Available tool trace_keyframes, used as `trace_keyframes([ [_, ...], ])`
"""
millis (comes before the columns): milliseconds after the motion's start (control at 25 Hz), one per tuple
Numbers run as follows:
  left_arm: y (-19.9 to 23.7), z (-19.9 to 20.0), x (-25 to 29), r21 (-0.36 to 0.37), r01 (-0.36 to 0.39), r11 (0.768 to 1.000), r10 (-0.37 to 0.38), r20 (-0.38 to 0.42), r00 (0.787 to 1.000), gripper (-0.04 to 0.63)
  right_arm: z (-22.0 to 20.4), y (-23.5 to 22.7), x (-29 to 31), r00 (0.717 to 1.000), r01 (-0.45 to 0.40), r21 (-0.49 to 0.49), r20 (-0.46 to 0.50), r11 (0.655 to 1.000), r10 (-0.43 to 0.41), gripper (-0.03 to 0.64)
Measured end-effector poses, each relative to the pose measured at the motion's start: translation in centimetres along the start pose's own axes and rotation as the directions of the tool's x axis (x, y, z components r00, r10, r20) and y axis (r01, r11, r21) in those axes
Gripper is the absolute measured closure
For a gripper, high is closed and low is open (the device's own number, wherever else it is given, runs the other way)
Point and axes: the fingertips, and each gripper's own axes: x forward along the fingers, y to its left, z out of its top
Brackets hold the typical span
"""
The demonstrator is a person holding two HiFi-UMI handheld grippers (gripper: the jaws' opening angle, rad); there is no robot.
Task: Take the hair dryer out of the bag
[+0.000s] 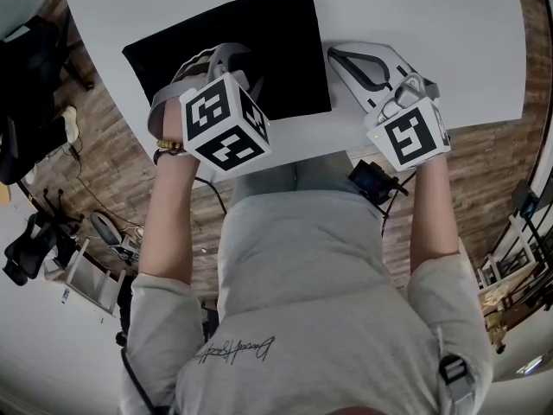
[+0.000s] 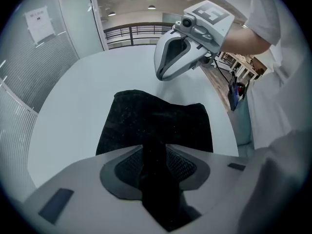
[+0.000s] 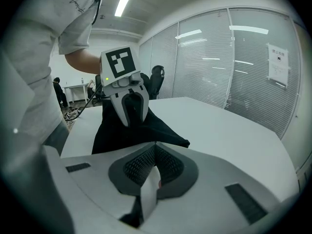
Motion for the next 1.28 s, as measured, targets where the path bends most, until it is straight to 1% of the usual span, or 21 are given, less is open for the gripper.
trace_keyframes([
  [80,-0.3,0.1,-0.3,0.002,0.006,1.0,-0.006,0.005,1.0,0.45,-0.1,0.2,-0.3,1.0,0.0,0.0,-0.001,1.0,0.0,0.595],
  [120,-0.5,0.3,-0.4,0.004,0.007,1.0,-0.007,0.008,1.0,0.482,-0.2,0.3,-0.4,1.0,0.0,0.0,-0.002,1.0,0.0,0.595],
  [160,-0.6,0.4,-0.6,0.004,0.006,1.0,-0.006,0.013,1.0,0.493,-0.4,0.3,-0.5,1.0,0.0,0.001,-0.003,1.0,0.0,0.595],
  [280,-0.2,0.5,-0.8,-0.02,-0.003,1.0,0.004,0.038,0.999,0.572,-0.5,0.3,-0.2,1.0,-0.004,0.004,-0.006,1.0,0.004,0.595],
  [440,-0.1,0.0,-1.5,-0.011,-0.02,1.0,0.02,0.042,0.999,0.576,-0.4,0.3,-0.1,1.0,0.001,0.013,0.005,1.0,-0.001,0.595],
  [600,-0.3,-0.1,-3.5,-0.028,-0.018,0.999,0.021,0.115,0.993,0.577,-0.9,0.0,0.3,1.0,0.001,0.042,-0.004,0.999,0.0,0.594],
  [720,-0.2,-0.2,-4.4,-0.04,-0.025,0.999,0.031,0.147,0.989,0.577,-0.9,0.2,1.3,0.999,-0.042,0.036,0.017,0.998,0.042,0.594],
  [840,-0.1,-0.3,-4.8,-0.028,-0.035,0.999,0.039,0.156,0.987,0.577,-0.8,0.4,2.6,0.996,-0.081,-0.029,0.035,0.996,0.082,0.593],
  [920,-0.2,-0.3,-5.2,-0.011,-0.043,0.999,0.044,0.161,0.986,0.577,-1.2,0.2,3.3,0.995,-0.099,-0.086,0.02,0.991,0.101,0.592],
  [1040,-0.3,-0.1,-6.0,0.001,-0.045,0.999,0.044,0.182,0.982,0.577,-1.5,0.2,4.3,0.99,-0.138,-0.163,0.006,0.977,0.141,0.592],
  [1120,-0.2,0.0,-6.5,-0.002,-0.047,0.999,0.047,0.199,0.979,0.577,-1.1,0.7,4.9,0.984,-0.172,-0.218,0.002,0.961,0.177,0.592],
  [1200,0.0,0.1,-7.0,-0.009,-0.047,0.999,0.047,0.213,0.976,0.577,-0.5,1.7,5.1,0.976,-0.209,-0.261,0.003,0.942,0.217,0.533],
  [1280,0.1,0.2,-7.4,-0.011,-0.046,0.999,0.047,0.227,0.973,0.577,0.6,2.9,5.1,0.963,-0.252,-0.27,0.02,0.929,0.267,0.512],
])
